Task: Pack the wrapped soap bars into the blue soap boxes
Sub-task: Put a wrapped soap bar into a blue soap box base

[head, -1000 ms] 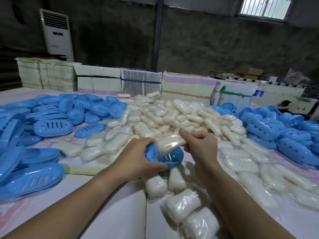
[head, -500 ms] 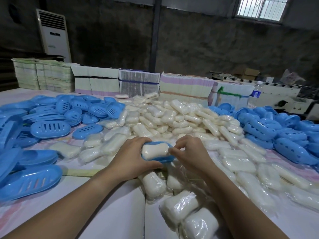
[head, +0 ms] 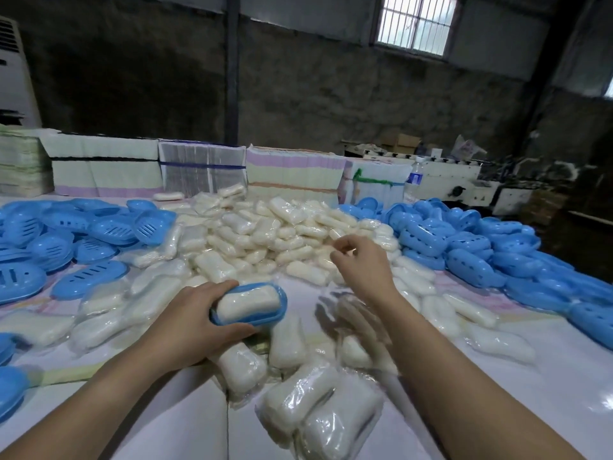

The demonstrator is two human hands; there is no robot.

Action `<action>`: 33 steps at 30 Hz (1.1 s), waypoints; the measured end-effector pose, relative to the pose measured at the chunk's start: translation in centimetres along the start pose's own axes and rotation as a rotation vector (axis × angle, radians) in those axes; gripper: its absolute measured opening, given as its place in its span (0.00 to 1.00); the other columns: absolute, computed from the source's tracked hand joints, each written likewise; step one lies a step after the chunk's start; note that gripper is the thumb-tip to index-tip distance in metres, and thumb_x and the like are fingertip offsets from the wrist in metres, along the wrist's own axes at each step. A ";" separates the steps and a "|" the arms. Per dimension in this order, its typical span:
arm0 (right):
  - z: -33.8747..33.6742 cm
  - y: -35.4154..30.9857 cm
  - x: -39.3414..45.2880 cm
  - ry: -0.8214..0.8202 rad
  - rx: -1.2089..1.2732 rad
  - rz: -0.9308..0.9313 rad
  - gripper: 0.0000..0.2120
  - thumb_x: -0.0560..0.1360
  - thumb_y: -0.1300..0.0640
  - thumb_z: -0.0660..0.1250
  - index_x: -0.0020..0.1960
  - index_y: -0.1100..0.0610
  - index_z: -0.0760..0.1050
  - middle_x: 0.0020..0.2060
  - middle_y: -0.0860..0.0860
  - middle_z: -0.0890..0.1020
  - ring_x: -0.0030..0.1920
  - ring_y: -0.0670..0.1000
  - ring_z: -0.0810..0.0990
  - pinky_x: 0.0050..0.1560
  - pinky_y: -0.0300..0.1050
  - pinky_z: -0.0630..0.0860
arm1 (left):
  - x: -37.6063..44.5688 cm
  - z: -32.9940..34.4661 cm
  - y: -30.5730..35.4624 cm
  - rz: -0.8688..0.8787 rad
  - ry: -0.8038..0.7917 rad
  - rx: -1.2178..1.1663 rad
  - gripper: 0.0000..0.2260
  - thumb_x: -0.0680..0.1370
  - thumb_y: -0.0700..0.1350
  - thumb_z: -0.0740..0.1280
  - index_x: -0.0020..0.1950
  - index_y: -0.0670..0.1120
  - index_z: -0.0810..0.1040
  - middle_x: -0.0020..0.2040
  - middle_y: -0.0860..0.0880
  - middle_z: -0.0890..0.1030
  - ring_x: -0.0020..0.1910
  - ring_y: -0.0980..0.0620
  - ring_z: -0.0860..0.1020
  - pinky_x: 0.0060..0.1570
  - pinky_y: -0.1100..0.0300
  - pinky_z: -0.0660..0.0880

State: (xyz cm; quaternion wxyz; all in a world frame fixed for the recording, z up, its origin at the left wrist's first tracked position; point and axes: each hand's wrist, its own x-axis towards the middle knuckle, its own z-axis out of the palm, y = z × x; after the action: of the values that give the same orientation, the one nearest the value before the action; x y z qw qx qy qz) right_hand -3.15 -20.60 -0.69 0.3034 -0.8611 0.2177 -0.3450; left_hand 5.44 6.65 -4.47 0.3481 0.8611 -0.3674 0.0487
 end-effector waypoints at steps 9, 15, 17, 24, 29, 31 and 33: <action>-11.6 14.7 3.7 0.096 -0.744 0.432 0.25 0.76 0.53 0.63 0.71 0.52 0.64 0.69 0.58 0.68 0.68 0.62 0.64 0.65 0.59 0.67 | 0.3 0.3 -0.4 0.026 0.003 -0.011 0.37 0.64 0.59 0.80 0.71 0.55 0.75 0.49 0.62 0.79 0.47 0.65 0.75 0.43 0.67 0.70; -13.7 18.6 4.4 0.003 -0.917 0.370 0.23 0.76 0.54 0.64 0.70 0.52 0.64 0.68 0.56 0.68 0.66 0.60 0.66 0.60 0.54 0.71 | 0.7 0.1 -1.4 -0.005 -0.041 -0.053 0.29 0.52 0.81 0.68 0.51 0.79 0.72 0.44 0.67 0.82 0.43 0.68 0.79 0.40 0.69 0.73; -13.6 19.1 5.0 -0.018 -0.942 0.361 0.25 0.76 0.55 0.64 0.71 0.52 0.62 0.67 0.56 0.68 0.65 0.61 0.68 0.58 0.54 0.71 | 1.2 0.6 -2.9 -0.027 -0.031 -0.016 0.32 0.51 0.82 0.66 0.54 0.79 0.71 0.46 0.69 0.81 0.45 0.66 0.79 0.43 0.64 0.75; -13.1 20.3 6.1 0.042 -0.931 0.420 0.29 0.76 0.57 0.64 0.74 0.55 0.57 0.69 0.58 0.65 0.65 0.61 0.69 0.57 0.54 0.73 | 2.7 1.5 -6.8 -0.041 -0.057 0.012 0.38 0.55 0.81 0.67 0.63 0.72 0.73 0.55 0.75 0.77 0.46 0.67 0.80 0.45 0.75 0.73; -12.8 20.5 7.1 0.120 -0.798 0.323 0.15 0.77 0.59 0.63 0.63 0.59 0.69 0.61 0.59 0.71 0.56 0.61 0.76 0.51 0.52 0.73 | 3.1 2.1 -8.2 -0.052 -0.056 -0.017 0.40 0.53 0.80 0.70 0.64 0.73 0.72 0.54 0.69 0.80 0.46 0.61 0.82 0.45 0.67 0.76; -12.7 20.3 7.4 0.168 -0.633 0.353 0.14 0.76 0.60 0.63 0.61 0.60 0.72 0.60 0.60 0.74 0.55 0.62 0.76 0.52 0.52 0.73 | 3.1 2.0 -7.9 -0.063 -0.052 -0.036 0.40 0.52 0.80 0.70 0.64 0.73 0.72 0.52 0.64 0.82 0.46 0.60 0.82 0.45 0.66 0.76; -12.8 20.2 7.4 0.228 -0.468 0.380 0.17 0.74 0.62 0.64 0.63 0.59 0.74 0.59 0.59 0.78 0.57 0.62 0.77 0.54 0.52 0.74 | 3.1 2.0 -7.5 -0.067 -0.042 -0.042 0.40 0.52 0.81 0.69 0.62 0.74 0.72 0.49 0.61 0.83 0.43 0.60 0.82 0.42 0.68 0.75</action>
State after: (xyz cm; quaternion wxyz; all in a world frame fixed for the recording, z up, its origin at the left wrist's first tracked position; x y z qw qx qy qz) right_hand -10.84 -44.18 -3.47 0.1298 -0.8073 0.4805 -0.3170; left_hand 12.32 7.24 -9.14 0.3598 0.8662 -0.3466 0.0112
